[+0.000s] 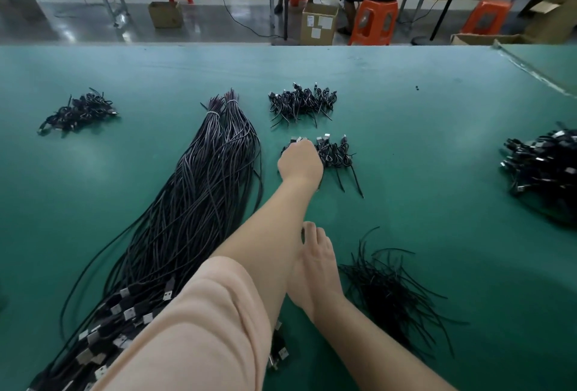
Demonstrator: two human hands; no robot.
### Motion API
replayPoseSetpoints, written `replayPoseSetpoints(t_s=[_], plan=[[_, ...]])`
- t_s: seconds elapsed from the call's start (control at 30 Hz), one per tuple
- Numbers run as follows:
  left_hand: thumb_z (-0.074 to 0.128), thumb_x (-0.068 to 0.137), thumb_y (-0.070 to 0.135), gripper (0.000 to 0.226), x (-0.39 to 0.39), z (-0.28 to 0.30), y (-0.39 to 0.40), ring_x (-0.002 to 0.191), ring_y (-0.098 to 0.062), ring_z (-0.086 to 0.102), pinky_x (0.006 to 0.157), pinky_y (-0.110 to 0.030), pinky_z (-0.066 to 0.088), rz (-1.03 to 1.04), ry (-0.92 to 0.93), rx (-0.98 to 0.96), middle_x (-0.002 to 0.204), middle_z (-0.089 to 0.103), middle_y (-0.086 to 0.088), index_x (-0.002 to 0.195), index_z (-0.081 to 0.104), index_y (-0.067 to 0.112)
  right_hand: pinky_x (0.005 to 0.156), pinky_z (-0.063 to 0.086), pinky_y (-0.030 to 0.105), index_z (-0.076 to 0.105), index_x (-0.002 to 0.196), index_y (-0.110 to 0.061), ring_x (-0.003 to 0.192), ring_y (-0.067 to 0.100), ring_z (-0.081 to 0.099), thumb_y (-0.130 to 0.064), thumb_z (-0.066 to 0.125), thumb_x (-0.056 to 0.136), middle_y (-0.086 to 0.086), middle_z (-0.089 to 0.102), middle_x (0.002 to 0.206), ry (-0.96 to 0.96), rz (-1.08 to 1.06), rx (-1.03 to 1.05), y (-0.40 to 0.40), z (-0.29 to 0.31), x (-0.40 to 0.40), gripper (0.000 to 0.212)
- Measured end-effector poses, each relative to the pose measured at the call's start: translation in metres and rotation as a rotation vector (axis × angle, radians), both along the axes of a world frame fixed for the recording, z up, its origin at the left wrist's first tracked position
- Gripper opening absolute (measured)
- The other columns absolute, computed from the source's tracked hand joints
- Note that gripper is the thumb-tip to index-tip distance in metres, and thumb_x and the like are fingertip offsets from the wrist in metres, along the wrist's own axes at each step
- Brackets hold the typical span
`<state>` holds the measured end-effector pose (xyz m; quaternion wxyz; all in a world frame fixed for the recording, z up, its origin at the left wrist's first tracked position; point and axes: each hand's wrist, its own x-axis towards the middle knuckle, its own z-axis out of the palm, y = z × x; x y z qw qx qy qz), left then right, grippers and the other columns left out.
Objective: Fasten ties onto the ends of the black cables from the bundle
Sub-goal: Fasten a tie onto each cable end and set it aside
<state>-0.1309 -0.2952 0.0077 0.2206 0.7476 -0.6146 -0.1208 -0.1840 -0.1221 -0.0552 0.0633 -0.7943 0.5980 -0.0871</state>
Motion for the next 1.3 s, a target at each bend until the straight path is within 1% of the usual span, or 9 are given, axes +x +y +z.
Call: replayPoseSetpoints(t_s=[0.13,0.37,0.43,0.6,0.7,0.8,0.9,1.17,1.3], plan=[[0.055,0.088,0.000,0.011,0.003,-0.012,0.000,0.086,-0.030,0.061,0.067,-0.033,0.046,0.063,0.090,0.138,0.096,0.065,-0.011,0.085,0.051,0.010,0.089,0.037,0.032,0.048,0.104,-0.017,0.096,0.019,0.037,-0.024,0.030,0.093,0.004,0.042,0.118,0.023,-0.011,-0.013,-0.002,-0.007,-0.002,0.023],[0.055,0.086,0.010,0.018,0.024,0.010,0.014,0.057,-0.019,0.046,0.048,-0.026,0.035,0.001,0.236,0.197,0.072,0.052,-0.003,0.072,0.044,0.012,0.091,0.044,0.036,0.050,0.123,-0.013,0.100,0.022,0.046,-0.034,0.028,0.097,0.008,0.047,0.120,-0.007,-0.021,-0.077,-0.002,-0.009,-0.001,0.040],[0.055,0.088,0.016,0.008,0.045,0.031,0.024,0.074,-0.020,0.056,0.061,-0.030,0.047,-0.033,0.233,0.119,0.088,0.059,-0.003,0.094,0.057,0.012,0.090,0.045,0.035,0.050,0.125,-0.013,0.098,0.022,0.046,-0.036,0.035,0.101,0.007,0.047,0.118,-0.018,-0.025,-0.091,-0.002,-0.012,-0.002,0.037],[0.052,0.098,0.032,0.032,0.122,0.050,0.081,0.105,-0.026,0.059,0.094,-0.041,0.051,-0.044,0.032,0.060,0.119,0.061,-0.006,0.125,0.059,0.016,0.088,0.046,0.035,0.050,0.122,-0.013,0.096,0.021,0.045,-0.036,0.038,0.100,0.007,0.047,0.115,-0.033,-0.024,-0.110,-0.004,-0.015,-0.002,0.034],[0.042,0.102,0.047,0.051,0.152,0.023,0.141,0.132,-0.029,0.045,0.110,-0.046,0.038,-0.040,-0.132,0.209,0.144,0.047,-0.008,0.145,0.044,0.020,0.092,0.045,0.035,0.048,0.126,-0.014,0.100,0.021,0.045,-0.037,0.034,0.102,0.006,0.046,0.117,-0.014,-0.037,-0.097,-0.005,-0.016,0.000,0.036],[0.028,0.104,0.056,0.064,0.164,-0.016,0.192,0.154,-0.025,0.008,0.124,-0.049,0.010,-0.065,-0.232,0.343,0.167,0.013,-0.004,0.159,0.016,0.027,0.091,0.045,0.035,0.050,0.126,-0.013,0.101,0.023,0.047,-0.036,0.036,0.102,0.007,0.048,0.119,-0.008,-0.031,-0.129,-0.004,-0.016,-0.001,0.036],[0.019,0.104,0.057,0.065,0.169,-0.044,0.216,0.155,-0.022,-0.012,0.125,-0.050,-0.002,-0.085,-0.286,0.347,0.169,-0.007,-0.001,0.161,0.001,0.030,0.093,0.045,0.035,0.052,0.127,-0.013,0.104,0.022,0.047,-0.033,0.037,0.103,0.007,0.048,0.122,-0.026,-0.022,-0.128,-0.004,-0.016,-0.002,0.036],[0.019,0.105,0.054,0.064,0.168,-0.054,0.216,0.155,-0.026,-0.011,0.124,-0.053,-0.001,-0.079,-0.303,0.276,0.169,-0.005,-0.006,0.161,0.001,0.029,0.089,0.044,0.031,0.053,0.123,-0.014,0.103,0.021,0.049,-0.030,0.033,0.107,0.004,0.053,0.120,0.128,-0.011,-0.060,-0.001,0.001,0.003,0.030],[0.021,0.105,0.053,0.063,0.167,-0.054,0.214,0.155,-0.026,-0.010,0.124,-0.054,-0.001,-0.073,-0.275,0.265,0.169,-0.004,-0.007,0.161,0.004,0.029,0.069,0.052,0.035,0.057,0.085,-0.016,0.082,0.022,0.057,-0.040,0.036,0.106,0.000,0.056,0.087,-0.006,0.004,0.086,0.003,0.025,0.019,0.039]])
